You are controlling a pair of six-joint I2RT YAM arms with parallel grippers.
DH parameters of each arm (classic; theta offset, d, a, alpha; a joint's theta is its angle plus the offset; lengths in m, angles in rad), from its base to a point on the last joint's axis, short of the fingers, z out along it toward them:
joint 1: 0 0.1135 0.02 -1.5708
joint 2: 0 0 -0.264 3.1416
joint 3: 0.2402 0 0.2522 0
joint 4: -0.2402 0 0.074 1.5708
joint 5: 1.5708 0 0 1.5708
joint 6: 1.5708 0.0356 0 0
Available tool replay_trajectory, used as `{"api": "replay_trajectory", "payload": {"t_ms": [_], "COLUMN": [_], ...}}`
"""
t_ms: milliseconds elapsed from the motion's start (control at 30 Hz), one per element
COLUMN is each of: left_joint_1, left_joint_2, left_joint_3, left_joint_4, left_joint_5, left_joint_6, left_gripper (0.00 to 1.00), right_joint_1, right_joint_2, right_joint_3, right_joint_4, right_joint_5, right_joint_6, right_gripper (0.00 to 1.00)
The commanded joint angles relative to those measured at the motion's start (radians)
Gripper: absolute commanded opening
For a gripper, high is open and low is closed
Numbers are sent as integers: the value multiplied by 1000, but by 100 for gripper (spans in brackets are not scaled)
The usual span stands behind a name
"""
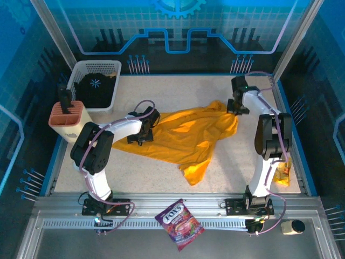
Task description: Fold and stack the t-shirts
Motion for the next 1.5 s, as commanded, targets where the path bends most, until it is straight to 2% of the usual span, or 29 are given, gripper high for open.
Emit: {"api": "replay_trajectory", "payload": {"t_ms": [0,200,233,300,333,400,467,567,767,867,967,1033,1167,1333,1467], "left_joint_1": [-3,-3,-3,-3,-3,-3,-3,-5,-22,-40,-52,-52,-40,-19,-7], "left_joint_2": [-25,-53,-58,-73,-79,-89,-98,-105,-79,-14,58,104,198,276,312], "left_joint_3": [-17,-31,-33,-38,-39,-43,-38,-18,107,221,329,390,513,582,603], "left_joint_4": [-26,-40,-43,-50,-52,-55,-60,-65,-80,-93,-90,-87,-140,-144,-98], "left_joint_5": [-27,-39,-42,-51,-54,-64,-70,-68,-49,-39,-38,-47,-89,-73,-35], "left_joint_6": [-19,-20,-20,-18,-17,-16,-13,-4,52,94,126,139,138,134,129], "left_gripper": [73,73,73,73,73,73,73,73,74,81,93,93,88,80,63], "right_joint_1": [3,9,11,16,19,26,31,38,43,50,75,99,133,155,172], "right_joint_2": [87,234,248,265,260,214,136,-31,-385,-478,-514,-525,-526,-502,-484], "right_joint_3": [154,384,410,448,447,395,295,73,-432,-581,-653,-682,-713,-746,-747], "right_joint_4": [-45,-41,-49,-82,-93,-94,-73,-25,101,138,148,153,177,195,204], "right_joint_5": [173,238,234,209,199,153,104,29,-136,-238,-285,-287,-301,-304,-308], "right_joint_6": [-169,-216,-211,-190,-178,-137,-87,5,177,217,233,242,266,277,283], "right_gripper": [0,0,9,36,44,55,57,55,40,40,40,38,33,24,19]}}
